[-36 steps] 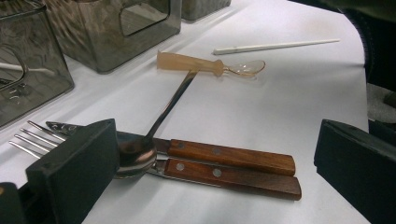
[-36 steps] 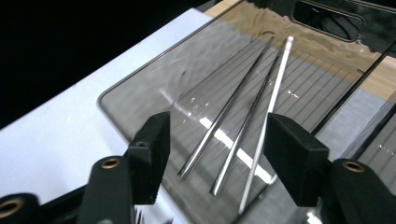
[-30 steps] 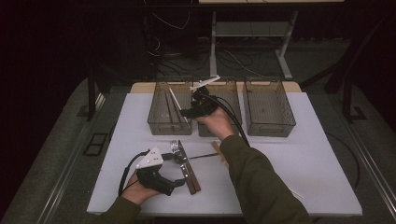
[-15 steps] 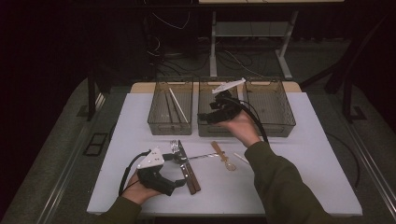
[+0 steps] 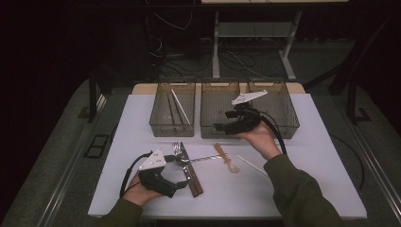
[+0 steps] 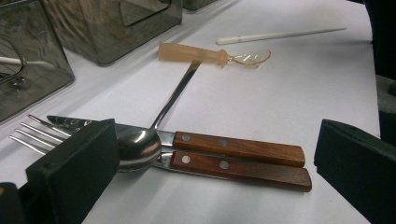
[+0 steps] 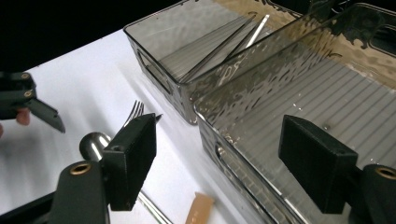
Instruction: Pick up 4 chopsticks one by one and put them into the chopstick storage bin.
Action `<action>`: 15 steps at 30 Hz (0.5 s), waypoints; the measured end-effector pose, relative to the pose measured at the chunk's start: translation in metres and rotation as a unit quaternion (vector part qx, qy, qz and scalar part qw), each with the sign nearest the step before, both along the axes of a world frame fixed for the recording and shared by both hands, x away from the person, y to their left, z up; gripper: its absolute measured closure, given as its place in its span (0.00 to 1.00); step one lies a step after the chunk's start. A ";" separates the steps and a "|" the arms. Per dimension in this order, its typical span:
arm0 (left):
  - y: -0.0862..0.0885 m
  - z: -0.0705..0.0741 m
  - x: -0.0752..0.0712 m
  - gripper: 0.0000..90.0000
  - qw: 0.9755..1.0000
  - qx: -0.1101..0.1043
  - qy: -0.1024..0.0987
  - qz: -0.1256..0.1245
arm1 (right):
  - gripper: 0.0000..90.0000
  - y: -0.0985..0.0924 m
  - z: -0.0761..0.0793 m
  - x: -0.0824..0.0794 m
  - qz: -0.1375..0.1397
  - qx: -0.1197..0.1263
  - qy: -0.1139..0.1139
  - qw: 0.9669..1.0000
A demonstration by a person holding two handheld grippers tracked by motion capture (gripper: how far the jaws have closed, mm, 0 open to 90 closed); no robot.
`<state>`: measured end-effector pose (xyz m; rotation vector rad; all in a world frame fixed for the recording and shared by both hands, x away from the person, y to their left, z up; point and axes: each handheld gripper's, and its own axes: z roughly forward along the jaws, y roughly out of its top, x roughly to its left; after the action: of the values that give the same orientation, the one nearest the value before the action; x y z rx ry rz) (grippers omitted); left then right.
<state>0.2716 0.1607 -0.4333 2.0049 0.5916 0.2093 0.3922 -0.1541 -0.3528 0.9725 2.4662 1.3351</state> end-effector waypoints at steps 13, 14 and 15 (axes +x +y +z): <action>-0.002 -0.001 -0.001 0.00 1.000 0.005 0.001 0.005 | 0.31 -0.050 -0.015 -0.031 -0.002 0.011 -0.014 1.000; -0.002 -0.001 -0.001 0.00 1.000 0.006 0.001 0.005 | 0.31 -0.054 -0.018 -0.034 -0.004 0.013 -0.014 1.000; -0.002 -0.001 -0.001 0.00 1.000 0.010 0.000 0.003 | 0.31 -0.058 -0.020 -0.036 -0.006 0.011 -0.013 1.000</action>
<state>0.2705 0.1590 -0.4341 2.0234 0.5980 0.2196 0.3564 -0.2121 -0.3729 0.9666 2.4284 1.3656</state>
